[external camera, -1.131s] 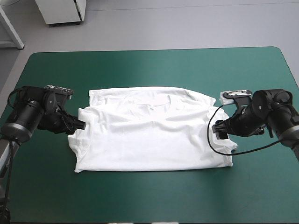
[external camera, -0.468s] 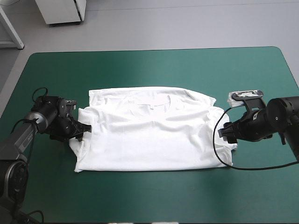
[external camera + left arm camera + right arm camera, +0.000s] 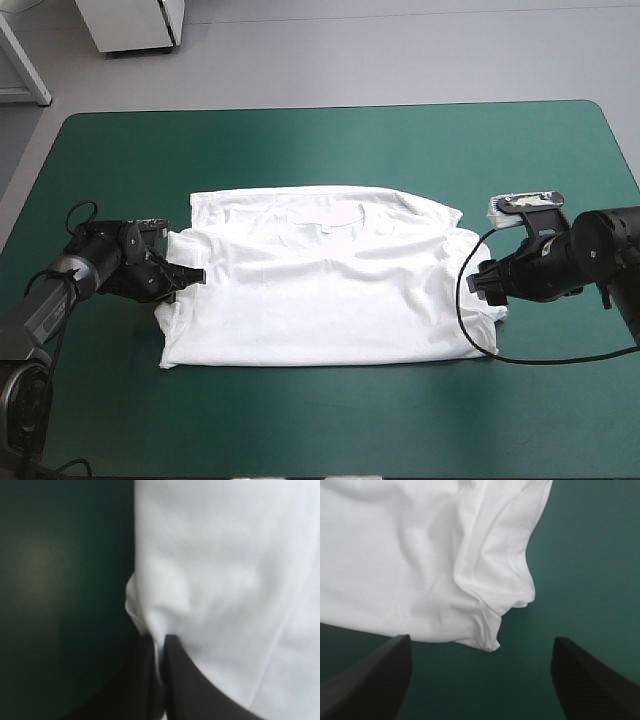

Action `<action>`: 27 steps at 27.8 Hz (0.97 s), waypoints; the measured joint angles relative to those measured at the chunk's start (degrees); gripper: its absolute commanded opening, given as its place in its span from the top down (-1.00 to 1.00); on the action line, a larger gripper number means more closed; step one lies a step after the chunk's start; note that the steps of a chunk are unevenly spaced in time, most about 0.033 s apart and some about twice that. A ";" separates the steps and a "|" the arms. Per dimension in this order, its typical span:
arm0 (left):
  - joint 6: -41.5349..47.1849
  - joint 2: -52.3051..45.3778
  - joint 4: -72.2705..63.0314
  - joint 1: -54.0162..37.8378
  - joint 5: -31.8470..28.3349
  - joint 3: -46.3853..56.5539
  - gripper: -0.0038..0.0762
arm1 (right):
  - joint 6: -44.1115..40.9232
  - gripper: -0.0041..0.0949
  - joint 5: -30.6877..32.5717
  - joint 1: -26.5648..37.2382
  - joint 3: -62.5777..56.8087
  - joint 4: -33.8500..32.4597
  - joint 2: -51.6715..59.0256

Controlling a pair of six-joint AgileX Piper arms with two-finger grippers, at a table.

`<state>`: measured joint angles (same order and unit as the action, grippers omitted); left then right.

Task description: Fold the cloth

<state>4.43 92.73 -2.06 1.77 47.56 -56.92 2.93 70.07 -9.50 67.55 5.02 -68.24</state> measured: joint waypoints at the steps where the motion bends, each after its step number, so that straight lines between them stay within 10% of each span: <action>1: 0.05 -0.36 0.13 0.00 -0.29 0.20 0.91 | 0.00 -0.52 0.00 0.00 0.00 0.00 0.00; 18: 6.61 -15.07 4.04 -0.05 -1.48 2.48 0.93 | -0.23 -0.52 -0.14 0.00 0.00 0.05 0.00; 27: -24.23 -15.02 -26.01 2.26 -1.17 2.48 0.92 | -0.71 -0.52 -2.72 0.00 0.00 0.18 0.00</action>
<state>-19.80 77.71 -28.07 4.03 46.39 -54.44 2.22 67.35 -9.50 67.55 5.20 -68.24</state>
